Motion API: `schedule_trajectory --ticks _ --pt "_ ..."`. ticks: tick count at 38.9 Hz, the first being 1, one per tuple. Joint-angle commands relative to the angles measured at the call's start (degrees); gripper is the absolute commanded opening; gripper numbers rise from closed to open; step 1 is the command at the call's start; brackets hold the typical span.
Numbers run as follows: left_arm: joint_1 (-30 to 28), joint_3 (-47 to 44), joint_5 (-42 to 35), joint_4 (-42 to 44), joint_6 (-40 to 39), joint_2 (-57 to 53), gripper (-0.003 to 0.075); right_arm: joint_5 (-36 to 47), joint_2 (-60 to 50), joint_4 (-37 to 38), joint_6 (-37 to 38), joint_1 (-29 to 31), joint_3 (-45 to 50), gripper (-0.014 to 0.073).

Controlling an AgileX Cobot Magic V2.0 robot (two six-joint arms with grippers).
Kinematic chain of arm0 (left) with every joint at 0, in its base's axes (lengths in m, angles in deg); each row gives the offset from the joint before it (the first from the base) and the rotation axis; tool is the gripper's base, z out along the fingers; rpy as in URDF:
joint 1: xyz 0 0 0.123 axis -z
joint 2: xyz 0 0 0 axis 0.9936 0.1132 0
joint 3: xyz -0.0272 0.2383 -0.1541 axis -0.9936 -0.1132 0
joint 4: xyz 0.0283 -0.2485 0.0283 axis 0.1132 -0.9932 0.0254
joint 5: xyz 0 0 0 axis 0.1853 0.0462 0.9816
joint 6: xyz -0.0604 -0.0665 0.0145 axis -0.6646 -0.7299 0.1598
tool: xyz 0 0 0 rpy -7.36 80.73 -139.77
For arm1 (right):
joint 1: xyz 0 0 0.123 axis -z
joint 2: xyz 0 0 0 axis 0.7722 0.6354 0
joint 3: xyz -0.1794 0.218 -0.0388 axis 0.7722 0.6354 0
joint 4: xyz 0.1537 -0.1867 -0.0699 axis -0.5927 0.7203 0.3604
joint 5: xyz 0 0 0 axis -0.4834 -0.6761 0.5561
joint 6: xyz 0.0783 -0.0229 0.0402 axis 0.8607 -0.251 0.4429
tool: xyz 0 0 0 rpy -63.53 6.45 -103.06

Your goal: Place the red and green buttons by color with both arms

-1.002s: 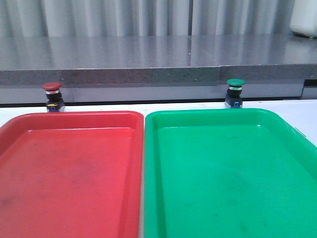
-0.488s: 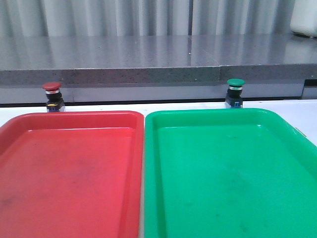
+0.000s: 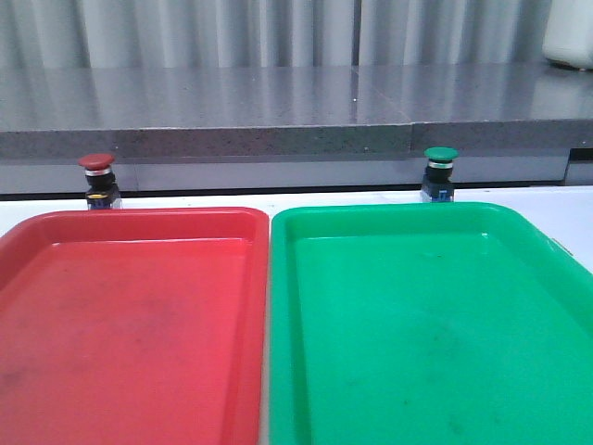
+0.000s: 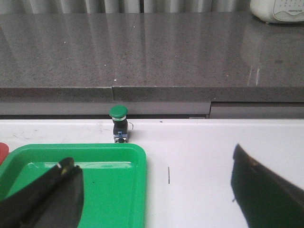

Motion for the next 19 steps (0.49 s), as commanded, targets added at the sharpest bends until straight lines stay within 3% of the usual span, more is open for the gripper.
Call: schedule_trajectory --ticks 1,12,19 --pt "0.58 2.80 -5.78 -0.57 -0.73 3.59 0.0573 4.36 0.53 -0.27 -0.40 0.39 -2.10 0.0645" --pt "8.71 13.86 -5.11 -0.34 -0.73 26.06 0.0574 4.36 0.53 -0.27 -0.40 0.39 -2.10 0.0645" --pt "11.36 26.69 2.78 -0.09 -0.73 42.48 0.0573 4.36 0.53 -0.27 -0.40 0.39 -2.10 0.0645"
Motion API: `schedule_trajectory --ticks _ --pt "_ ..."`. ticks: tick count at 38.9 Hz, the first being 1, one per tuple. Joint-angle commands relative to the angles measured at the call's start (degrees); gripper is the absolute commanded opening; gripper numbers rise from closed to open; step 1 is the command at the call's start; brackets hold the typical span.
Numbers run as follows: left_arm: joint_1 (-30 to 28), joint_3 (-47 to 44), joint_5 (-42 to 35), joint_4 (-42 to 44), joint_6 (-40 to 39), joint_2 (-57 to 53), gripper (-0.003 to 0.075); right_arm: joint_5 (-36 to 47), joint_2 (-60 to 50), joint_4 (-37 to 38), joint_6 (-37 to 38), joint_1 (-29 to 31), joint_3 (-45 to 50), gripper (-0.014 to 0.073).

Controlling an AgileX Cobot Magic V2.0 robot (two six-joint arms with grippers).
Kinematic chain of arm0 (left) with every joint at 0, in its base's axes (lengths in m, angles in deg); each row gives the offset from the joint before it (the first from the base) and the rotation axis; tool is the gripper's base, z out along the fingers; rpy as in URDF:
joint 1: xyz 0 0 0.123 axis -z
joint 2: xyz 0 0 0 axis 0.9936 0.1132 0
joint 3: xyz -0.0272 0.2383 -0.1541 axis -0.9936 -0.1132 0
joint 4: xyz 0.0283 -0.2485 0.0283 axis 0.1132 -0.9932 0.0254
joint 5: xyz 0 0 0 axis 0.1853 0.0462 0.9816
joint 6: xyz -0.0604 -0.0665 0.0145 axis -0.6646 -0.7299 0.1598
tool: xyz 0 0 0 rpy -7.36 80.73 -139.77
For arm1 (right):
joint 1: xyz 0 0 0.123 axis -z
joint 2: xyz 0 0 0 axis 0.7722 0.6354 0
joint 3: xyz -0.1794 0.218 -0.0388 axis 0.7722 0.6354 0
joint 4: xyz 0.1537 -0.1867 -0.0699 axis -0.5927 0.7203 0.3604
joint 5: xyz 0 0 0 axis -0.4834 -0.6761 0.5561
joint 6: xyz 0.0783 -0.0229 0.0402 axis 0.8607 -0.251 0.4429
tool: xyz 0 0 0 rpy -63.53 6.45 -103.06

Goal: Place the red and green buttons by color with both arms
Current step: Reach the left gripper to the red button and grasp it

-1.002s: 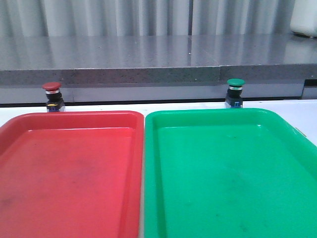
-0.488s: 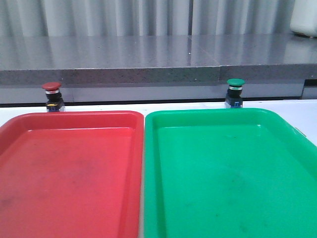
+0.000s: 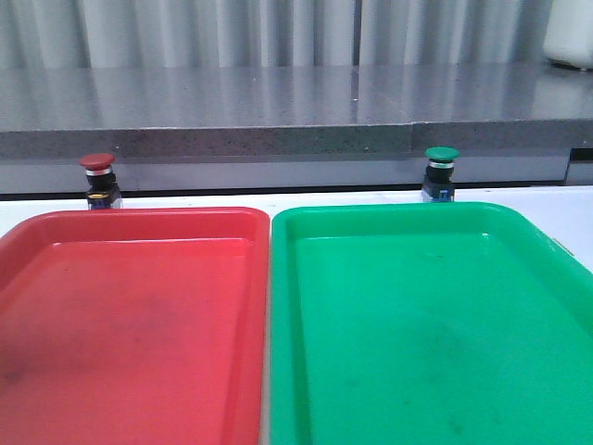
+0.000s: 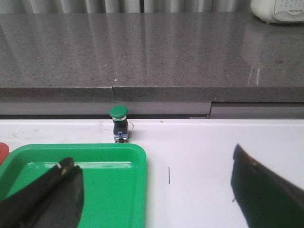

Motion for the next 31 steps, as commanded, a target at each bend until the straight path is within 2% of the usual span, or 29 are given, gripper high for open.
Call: schedule_trajectory --ticks 1,5,19,25,31 --pt "1.08 9.33 1.87 0.01 -0.73 7.52 0.0573 4.36 0.53 -0.27 -0.40 0.39 -2.10 0.0645" --pt "1.22 17.69 8.57 0.01 -0.40 15.50 0.0573 4.36 0.53 -0.27 -0.40 0.39 -2.10 0.0645" --pt "1.23 43.74 24.77 0.28 -0.40 42.33 0.0573 4.36 0.53 -0.27 -0.40 0.39 -2.10 0.0645" --pt "0.50 50.49 26.71 0.28 -0.40 49.81 0.0567 4.36 0.53 -0.27 -0.40 0.39 -2.10 0.0645" --pt "-0.03 51.84 23.50 0.28 -0.40 52.58 0.0567 4.36 0.53 -0.27 -0.40 0.39 -2.10 0.0645"
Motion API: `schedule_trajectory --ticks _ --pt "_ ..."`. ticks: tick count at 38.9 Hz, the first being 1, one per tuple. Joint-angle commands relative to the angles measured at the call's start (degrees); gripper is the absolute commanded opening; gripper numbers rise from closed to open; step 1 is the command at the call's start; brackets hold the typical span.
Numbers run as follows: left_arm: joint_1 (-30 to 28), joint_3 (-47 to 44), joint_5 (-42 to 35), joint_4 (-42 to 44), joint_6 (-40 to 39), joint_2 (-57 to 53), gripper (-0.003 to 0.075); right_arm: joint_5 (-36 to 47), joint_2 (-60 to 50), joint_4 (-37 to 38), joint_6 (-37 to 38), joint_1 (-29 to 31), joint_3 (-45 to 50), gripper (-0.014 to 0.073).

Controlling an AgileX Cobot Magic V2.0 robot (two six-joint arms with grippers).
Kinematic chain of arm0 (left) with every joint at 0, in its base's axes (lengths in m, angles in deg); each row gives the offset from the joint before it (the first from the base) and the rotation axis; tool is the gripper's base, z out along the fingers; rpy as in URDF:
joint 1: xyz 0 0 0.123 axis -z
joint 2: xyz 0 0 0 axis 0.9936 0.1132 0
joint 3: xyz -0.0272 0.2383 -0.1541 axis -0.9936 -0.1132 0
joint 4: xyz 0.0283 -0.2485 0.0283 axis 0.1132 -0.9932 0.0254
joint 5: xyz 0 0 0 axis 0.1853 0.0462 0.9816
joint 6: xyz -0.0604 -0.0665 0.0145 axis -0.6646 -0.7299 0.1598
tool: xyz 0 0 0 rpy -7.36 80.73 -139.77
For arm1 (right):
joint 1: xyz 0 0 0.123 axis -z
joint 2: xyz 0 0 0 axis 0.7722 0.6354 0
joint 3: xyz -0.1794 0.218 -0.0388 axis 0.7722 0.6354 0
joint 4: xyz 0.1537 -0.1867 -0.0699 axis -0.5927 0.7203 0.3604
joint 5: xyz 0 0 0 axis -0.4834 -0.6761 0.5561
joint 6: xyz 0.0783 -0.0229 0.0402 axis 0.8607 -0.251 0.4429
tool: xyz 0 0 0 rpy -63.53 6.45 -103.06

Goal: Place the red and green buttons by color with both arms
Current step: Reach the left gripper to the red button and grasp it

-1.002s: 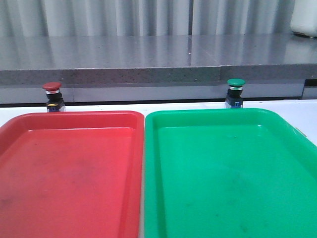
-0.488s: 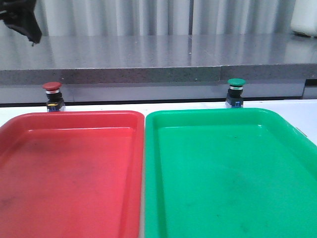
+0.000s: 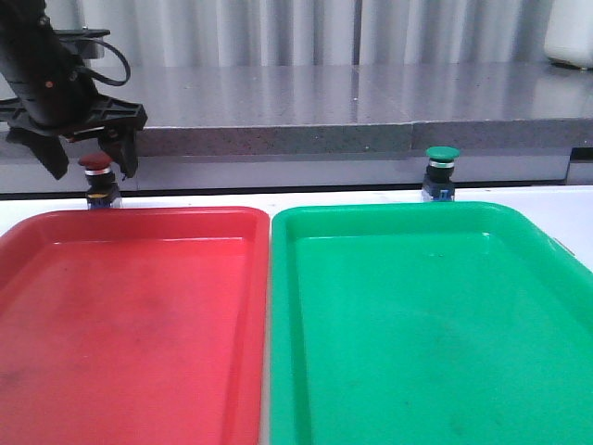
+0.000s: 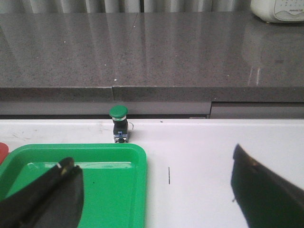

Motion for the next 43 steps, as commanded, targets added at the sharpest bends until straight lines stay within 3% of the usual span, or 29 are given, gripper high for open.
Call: schedule_trajectory --ticks 1,12,16,22,26,36,43 --pt "-0.56 2.52 -4.87 -0.15 -0.40 -2.09 0.0566 4.36 0.53 -0.27 -0.40 0.39 -2.10 0.0645" --pt "-0.56 2.61 -9.96 -0.15 -0.40 -1.09 0.0535 4.13 0.53 -0.27 -0.40 0.39 -2.10 0.0645" --pt "-0.56 2.61 -9.58 -0.15 -0.40 -1.09 0.0421 4.13 0.53 -0.27 -0.40 0.39 -2.10 0.0645" --pt "-0.56 2.61 -8.66 -0.15 -0.40 -1.09 0.0185 4.13 0.53 -0.27 -0.40 0.39 -2.10 0.0645" --pt "-0.56 2.61 -8.23 -0.15 -0.40 -1.77 0.0092 4.13 0.53 -0.27 -0.40 0.39 -2.10 0.0645" --pt "-0.33 0.61 -5.50 -0.03 -0.40 -8.83 0.0085 4.13 0.53 -0.27 -0.40 0.39 -2.10 0.0645" --pt "3.79 -14.52 -11.33 -0.03 -0.40 -20.51 0.0085 4.13 0.53 -0.27 -0.40 0.39 -2.10 0.0645"
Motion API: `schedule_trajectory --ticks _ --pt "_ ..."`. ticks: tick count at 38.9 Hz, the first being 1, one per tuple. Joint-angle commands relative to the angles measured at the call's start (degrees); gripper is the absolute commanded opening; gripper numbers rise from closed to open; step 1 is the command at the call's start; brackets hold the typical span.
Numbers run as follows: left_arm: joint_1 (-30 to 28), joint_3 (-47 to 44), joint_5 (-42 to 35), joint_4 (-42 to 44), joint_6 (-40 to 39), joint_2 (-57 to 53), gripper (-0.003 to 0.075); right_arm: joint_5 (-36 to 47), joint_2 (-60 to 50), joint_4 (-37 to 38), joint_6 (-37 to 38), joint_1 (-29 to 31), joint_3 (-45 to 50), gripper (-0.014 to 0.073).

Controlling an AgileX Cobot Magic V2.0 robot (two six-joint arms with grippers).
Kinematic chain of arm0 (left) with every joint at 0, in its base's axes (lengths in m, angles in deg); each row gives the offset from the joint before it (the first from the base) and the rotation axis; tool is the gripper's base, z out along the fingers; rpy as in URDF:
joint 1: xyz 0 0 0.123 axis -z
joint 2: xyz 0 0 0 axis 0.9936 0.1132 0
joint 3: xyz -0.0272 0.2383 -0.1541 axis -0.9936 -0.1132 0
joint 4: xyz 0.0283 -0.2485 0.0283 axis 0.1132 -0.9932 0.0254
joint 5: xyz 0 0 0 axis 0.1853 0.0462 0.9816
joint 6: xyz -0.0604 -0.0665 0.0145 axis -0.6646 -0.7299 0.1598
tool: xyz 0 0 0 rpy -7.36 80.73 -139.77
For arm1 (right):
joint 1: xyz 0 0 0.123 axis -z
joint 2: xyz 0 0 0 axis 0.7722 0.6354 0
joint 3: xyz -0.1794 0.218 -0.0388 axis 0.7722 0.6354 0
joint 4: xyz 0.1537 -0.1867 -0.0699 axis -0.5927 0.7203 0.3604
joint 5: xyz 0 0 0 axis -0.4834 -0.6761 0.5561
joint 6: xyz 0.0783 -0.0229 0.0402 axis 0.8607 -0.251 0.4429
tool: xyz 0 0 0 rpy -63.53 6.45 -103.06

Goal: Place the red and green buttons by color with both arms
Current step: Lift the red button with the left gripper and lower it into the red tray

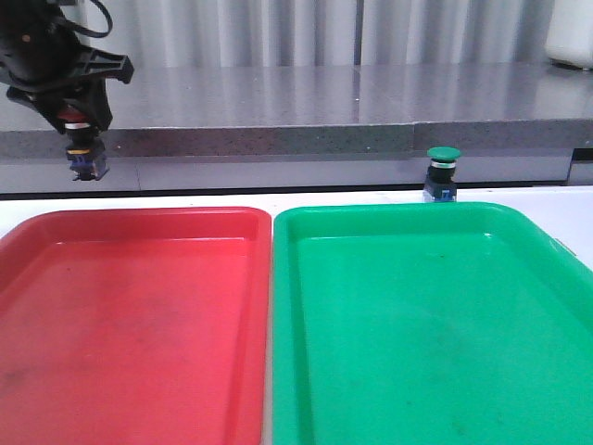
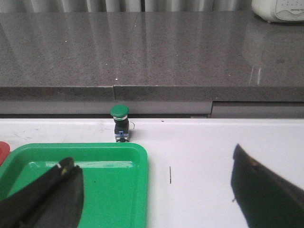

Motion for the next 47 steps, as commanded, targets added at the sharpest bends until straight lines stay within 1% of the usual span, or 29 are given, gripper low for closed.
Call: schedule_trajectory --ticks 1,7,12,17,22,25,35,40,44,47 --pt "2.98 -5.93 -5.80 -0.25 -0.40 -8.88 0.0085 4.26 0.53 -0.27 -0.40 0.39 -2.10 0.0645" --pt "7.89 -19.93 -9.99 -2.58 -0.40 -17.53 0.0085 4.26 0.53 -0.27 -0.40 0.39 -2.10 0.0645" --pt "11.23 -27.83 -12.02 -4.80 -0.52 -22.03 0.0085 4.20 0.53 -0.27 -0.40 0.39 -2.10 0.0645" --pt "13.78 -33.53 -14.17 -5.02 -0.52 -23.21 0.0085 4.20 0.53 -0.27 -0.40 0.39 -2.10 0.0645" --pt "14.94 -36.54 -15.24 -5.02 -0.79 -22.85 0.0089 4.20 0.53 -0.27 -0.40 0.39 -2.10 0.0645" --pt "14.94 -37.25 -15.58 -5.02 -0.90 -22.85 0.0111 4.20 0.53 -0.27 -0.40 0.39 -2.10 0.0645" --pt "14.94 -37.43 -15.58 -5.02 -0.90 -22.85 0.0336 4.20 0.53 -0.27 -0.40 0.39 -2.10 0.0645" --pt "14.94 -37.43 -15.03 -5.02 -0.90 -22.85 0.0461 4.20 0.53 -0.27 -0.40 0.39 -2.10 0.0645" --pt "14.94 -37.43 -14.08 -5.02 -0.90 -22.85 0.0517 4.20 0.53 -0.27 -0.40 0.39 -2.10 0.0645" --pt "14.94 -37.43 -13.95 -5.14 -0.90 -22.85 0.0519 4.20 0.53 -0.27 -0.40 0.39 -2.10 0.0645"
